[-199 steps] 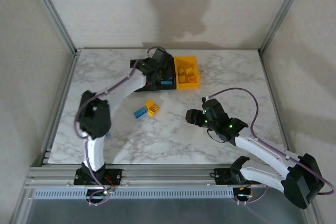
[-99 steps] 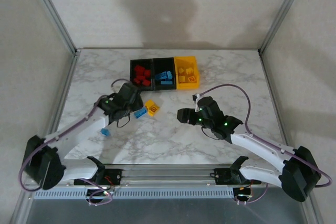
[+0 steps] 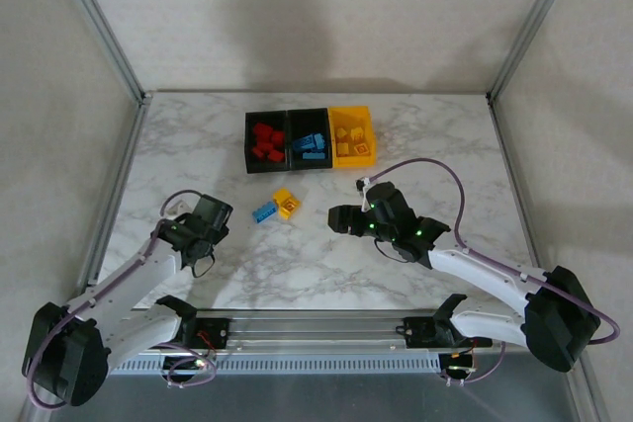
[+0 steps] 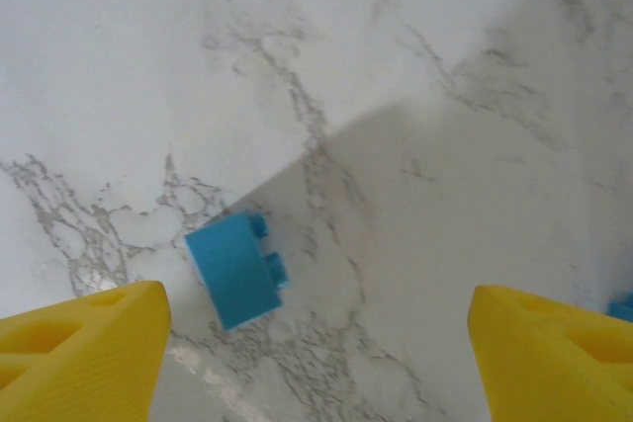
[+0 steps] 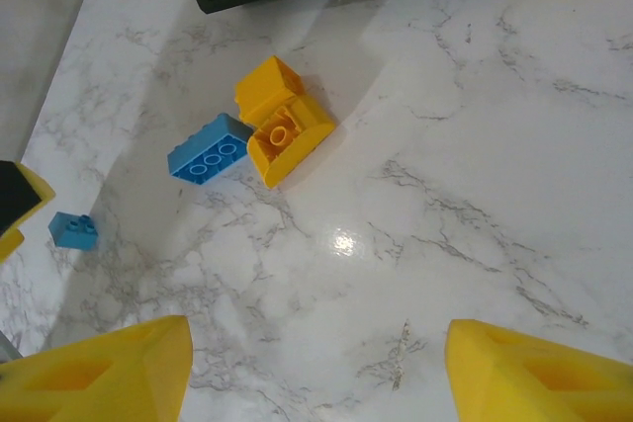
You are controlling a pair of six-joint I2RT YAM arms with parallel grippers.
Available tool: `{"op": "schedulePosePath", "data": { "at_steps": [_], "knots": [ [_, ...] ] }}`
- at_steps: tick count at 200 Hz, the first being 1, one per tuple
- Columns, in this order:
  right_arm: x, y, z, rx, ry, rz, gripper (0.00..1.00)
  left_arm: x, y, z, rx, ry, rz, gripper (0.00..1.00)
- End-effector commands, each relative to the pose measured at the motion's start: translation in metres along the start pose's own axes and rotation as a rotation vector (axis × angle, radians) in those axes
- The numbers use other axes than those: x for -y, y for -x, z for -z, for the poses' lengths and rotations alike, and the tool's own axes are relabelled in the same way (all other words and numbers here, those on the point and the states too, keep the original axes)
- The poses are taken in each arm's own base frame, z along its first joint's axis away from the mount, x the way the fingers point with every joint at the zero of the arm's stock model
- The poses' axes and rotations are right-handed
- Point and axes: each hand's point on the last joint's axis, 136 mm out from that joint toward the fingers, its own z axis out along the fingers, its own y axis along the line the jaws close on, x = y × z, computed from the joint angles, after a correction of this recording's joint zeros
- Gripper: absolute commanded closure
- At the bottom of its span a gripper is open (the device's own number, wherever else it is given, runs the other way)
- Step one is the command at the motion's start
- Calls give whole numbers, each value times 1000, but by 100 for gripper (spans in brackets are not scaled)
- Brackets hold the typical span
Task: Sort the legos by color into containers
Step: Pick up the lego from the bottom-left of the table.
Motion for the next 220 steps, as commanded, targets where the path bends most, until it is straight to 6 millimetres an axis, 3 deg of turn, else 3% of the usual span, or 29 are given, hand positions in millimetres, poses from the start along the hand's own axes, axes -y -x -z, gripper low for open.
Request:
{"op": "schedulePosePath", "data": {
  "at_steps": [1, 51, 101, 127, 181, 220],
  "knots": [
    [-9, 7, 2, 23, 22, 14, 32, -13, -3, -12, 8, 54, 27, 24],
    [-6, 8, 3, 28, 5, 7, 32, -20, -10, -33, -10, 97, 11, 40],
    [-3, 8, 3, 28, -10, 1, 32, -15, -8, -36, -17, 90, -17, 67],
    [-4, 8, 2, 29, -10, 0, 32, -12, -6, -33, -14, 82, -27, 72],
    [-3, 11, 4, 40, -17, -2, 32, 16, 13, -10, 1, -15, -28, 82],
    [-2, 13, 7, 52, -24, -6, 32, 53, 24, 7, 0, -105, -48, 86]
  ]
}}
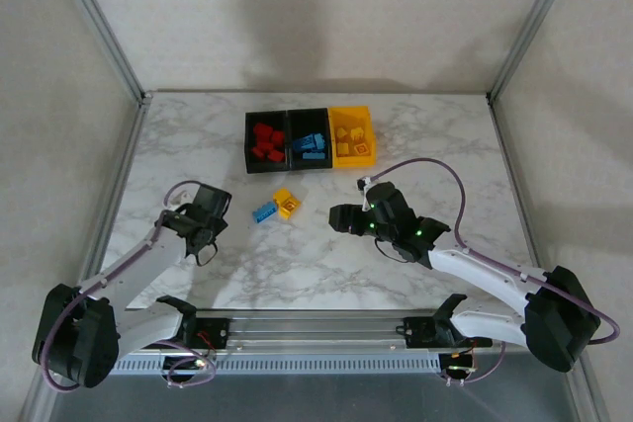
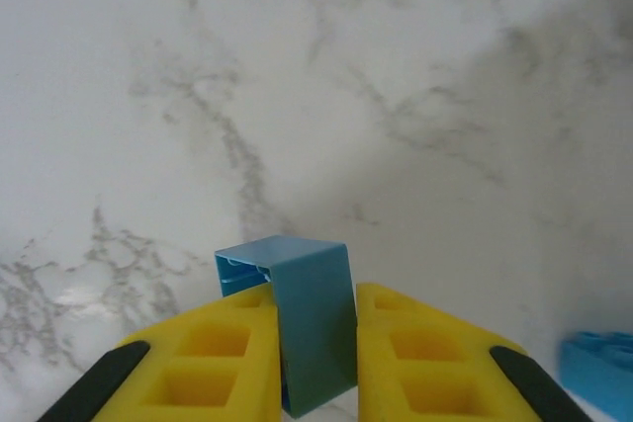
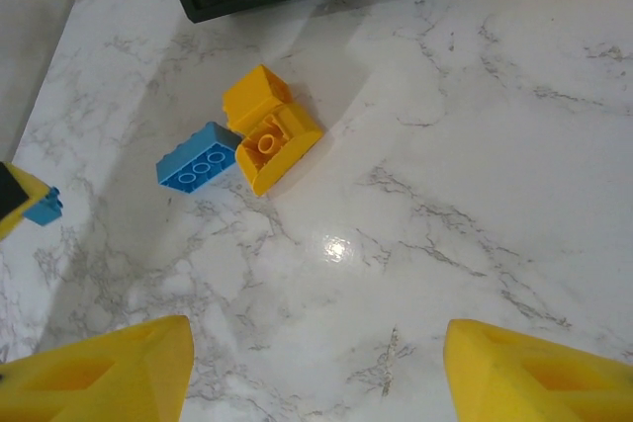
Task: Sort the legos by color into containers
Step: Pick up the lego from the bottom-left of the table, then place the lego in the container.
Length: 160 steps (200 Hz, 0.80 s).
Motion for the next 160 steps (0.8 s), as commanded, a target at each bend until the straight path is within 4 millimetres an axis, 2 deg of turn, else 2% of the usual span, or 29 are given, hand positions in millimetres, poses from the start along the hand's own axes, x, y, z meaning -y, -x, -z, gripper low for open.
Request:
{"op": "schedulePosePath", "data": {
  "at_steps": [1, 39, 95, 117, 160],
  "knots": [
    [-6, 10, 7, 37, 1, -3, 32, 23, 7, 12, -4, -47, -32, 86],
    [-3, 12, 13, 52, -10, -9, 32, 77, 12, 23, 2, -125, -90, 86],
    [6, 9, 22, 73, -38, -36, 32, 181, 14, 37, 7, -259, -184, 87],
    [9, 9, 26, 82, -49, -44, 32, 222, 16, 37, 13, -295, -218, 87],
    [13, 9, 30, 89, -68, -56, 33, 295, 24, 21, 29, -323, -283, 88]
  ]
}}
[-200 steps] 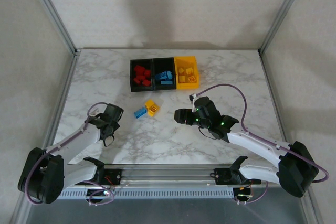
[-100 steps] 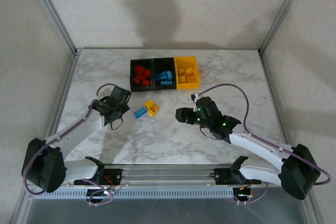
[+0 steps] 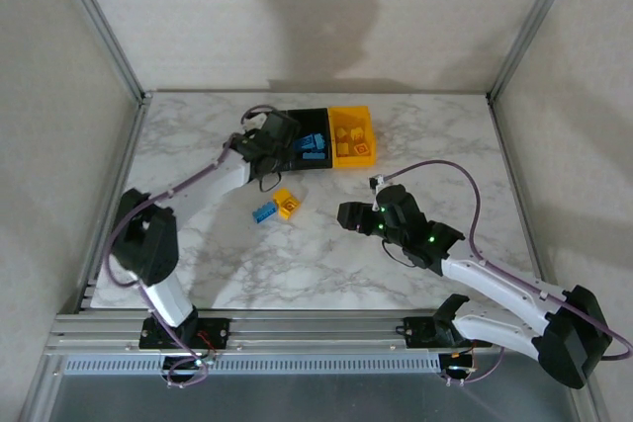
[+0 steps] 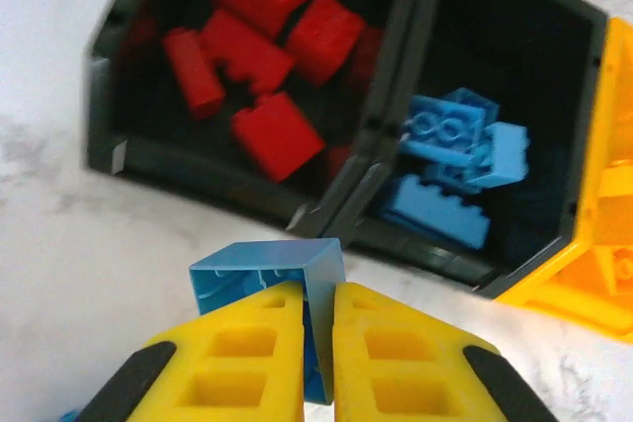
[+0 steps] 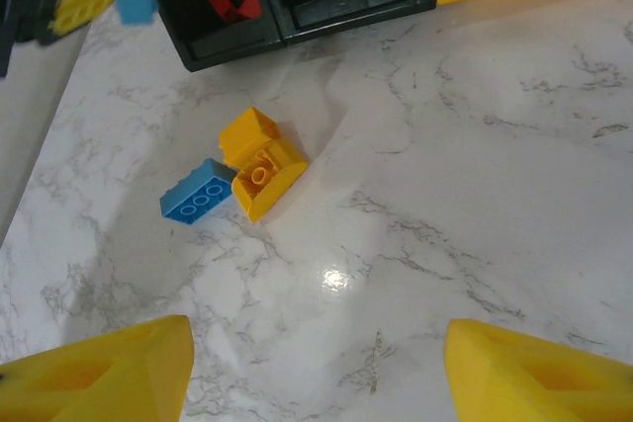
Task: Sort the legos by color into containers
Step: Place the lego in the container.
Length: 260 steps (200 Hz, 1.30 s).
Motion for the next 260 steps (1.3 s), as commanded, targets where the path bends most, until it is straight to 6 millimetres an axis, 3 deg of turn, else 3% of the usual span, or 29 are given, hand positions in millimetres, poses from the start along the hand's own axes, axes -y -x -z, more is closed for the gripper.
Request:
{"op": "schedulePosePath", "data": {
  "at_steps": [1, 52, 92, 125, 143, 165, 182, 218, 239, 260],
  "knots": [
    [8, -4, 4, 4, -34, -14, 33, 29, 11, -16, 6, -15, -63, 87],
    [13, -4, 7, 2, -63, -19, 33, 75, 25, -70, -7, -5, -114, 87],
    [17, -3, 9, 6, -87, -17, 33, 84, 22, -106, -36, 7, -129, 86],
    [18, 0, 8, 3, -95, -12, 32, 84, 20, -119, -43, 13, -126, 81],
    [16, 2, 6, 3, -93, -10, 32, 83, 21, -119, -39, 16, -126, 73],
    [14, 3, 4, -5, -92, -7, 32, 85, 27, -112, -31, 4, -128, 58],
    [13, 3, 3, -5, -86, -7, 32, 89, 31, -99, -20, -15, -129, 55],
    [8, 8, 4, 4, -73, -7, 32, 98, 35, -49, 5, -118, -123, 47],
    [7, 9, 3, 2, -70, -1, 32, 90, 27, -18, -4, -164, -131, 42],
    [5, 9, 3, 3, -61, -3, 31, 63, 9, 3, -32, -164, -159, 41]
  ]
}}
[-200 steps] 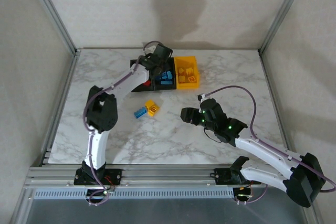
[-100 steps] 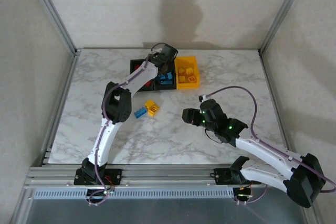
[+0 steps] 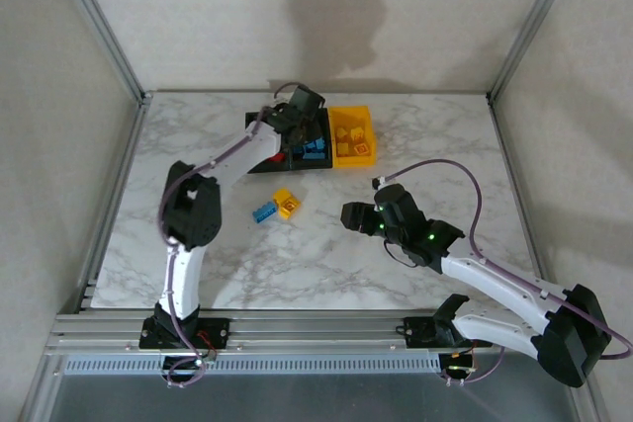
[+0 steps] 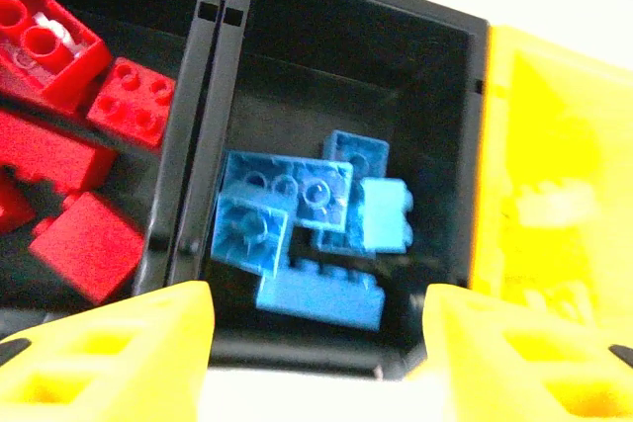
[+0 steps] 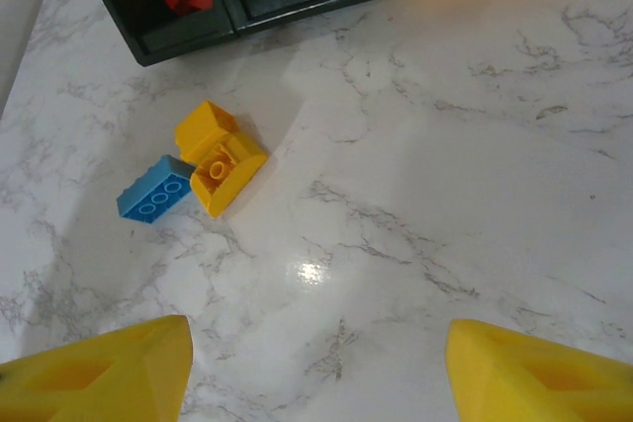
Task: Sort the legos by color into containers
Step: Place the lego in the container, then pick up the lego from the center of the table.
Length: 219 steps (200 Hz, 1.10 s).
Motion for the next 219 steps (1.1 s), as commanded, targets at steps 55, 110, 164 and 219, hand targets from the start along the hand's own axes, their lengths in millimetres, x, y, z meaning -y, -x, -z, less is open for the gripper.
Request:
{"op": "schedulePosePath", "data": {
  "at_steps": [55, 110, 164, 219],
  "knots": [
    [-13, 13, -1, 21, 38, 3, 31, -90, -68, 78, -47, 6, -98, 31],
    [-17, 11, -3, 15, 61, -15, 31, -128, -118, 59, -165, -17, -190, 22],
    [-9, 8, 3, 29, 47, -34, 31, -134, -134, 33, -222, -35, -230, 19],
    [-7, 6, 1, 22, 39, -27, 31, -133, -147, 20, -279, -41, -243, 19]
  ]
}}
